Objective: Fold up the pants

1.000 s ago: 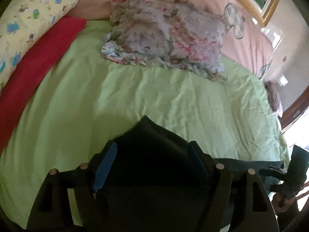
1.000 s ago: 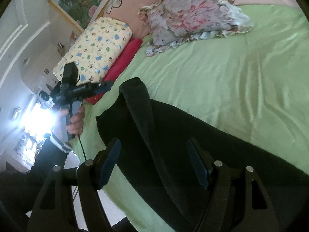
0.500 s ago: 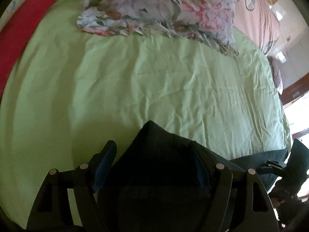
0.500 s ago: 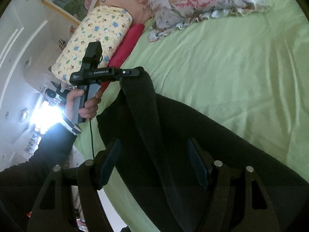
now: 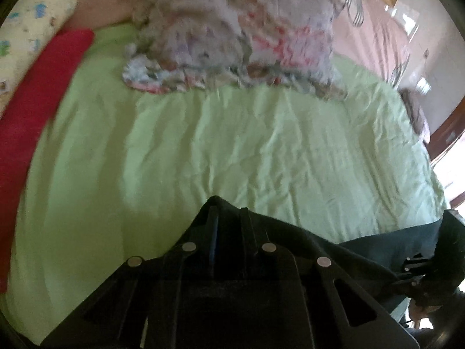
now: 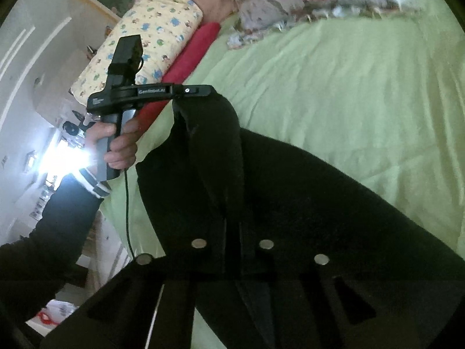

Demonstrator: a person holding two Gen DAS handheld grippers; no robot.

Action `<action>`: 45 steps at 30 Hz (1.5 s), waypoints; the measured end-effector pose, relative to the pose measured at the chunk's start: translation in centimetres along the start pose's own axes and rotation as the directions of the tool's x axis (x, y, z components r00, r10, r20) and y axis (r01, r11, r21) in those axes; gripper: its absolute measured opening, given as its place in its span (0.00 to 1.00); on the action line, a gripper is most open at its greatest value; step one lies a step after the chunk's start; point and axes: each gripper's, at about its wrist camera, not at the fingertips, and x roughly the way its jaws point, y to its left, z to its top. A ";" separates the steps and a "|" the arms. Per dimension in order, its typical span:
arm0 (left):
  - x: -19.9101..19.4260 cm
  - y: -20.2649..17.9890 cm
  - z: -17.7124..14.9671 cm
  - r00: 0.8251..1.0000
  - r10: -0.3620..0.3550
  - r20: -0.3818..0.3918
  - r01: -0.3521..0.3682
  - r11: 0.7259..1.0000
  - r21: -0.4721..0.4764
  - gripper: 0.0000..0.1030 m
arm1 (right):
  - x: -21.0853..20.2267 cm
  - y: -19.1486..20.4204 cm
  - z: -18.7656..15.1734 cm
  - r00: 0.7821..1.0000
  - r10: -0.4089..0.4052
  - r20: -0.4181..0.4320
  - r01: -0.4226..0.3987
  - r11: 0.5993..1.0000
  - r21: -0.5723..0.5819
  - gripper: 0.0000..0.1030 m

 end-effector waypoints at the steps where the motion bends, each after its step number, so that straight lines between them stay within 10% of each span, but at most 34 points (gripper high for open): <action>1: -0.6 0.0 -0.3 1.000 -0.004 0.015 0.004 1.000 -0.003 0.09 | -0.4 0.4 -0.1 1.000 -0.005 0.016 0.005 1.000 -0.014 0.07; 16: -8.2 0.8 -8.2 0.973 -0.057 0.222 0.076 0.994 -0.079 0.06 | -1.6 5.8 -4.0 0.993 -0.109 0.044 0.117 0.953 -0.279 0.06; 35: -8.1 4.5 -18.1 0.953 -0.047 0.298 0.144 0.938 -0.314 0.07 | 1.1 7.9 -7.8 0.975 -0.223 0.008 0.205 0.878 -0.433 0.06; 45: -10.1 4.7 -21.3 0.958 0.028 0.286 0.115 0.875 -0.470 0.15 | 0.7 8.3 -8.2 0.985 -0.170 -0.001 0.155 0.903 -0.401 0.50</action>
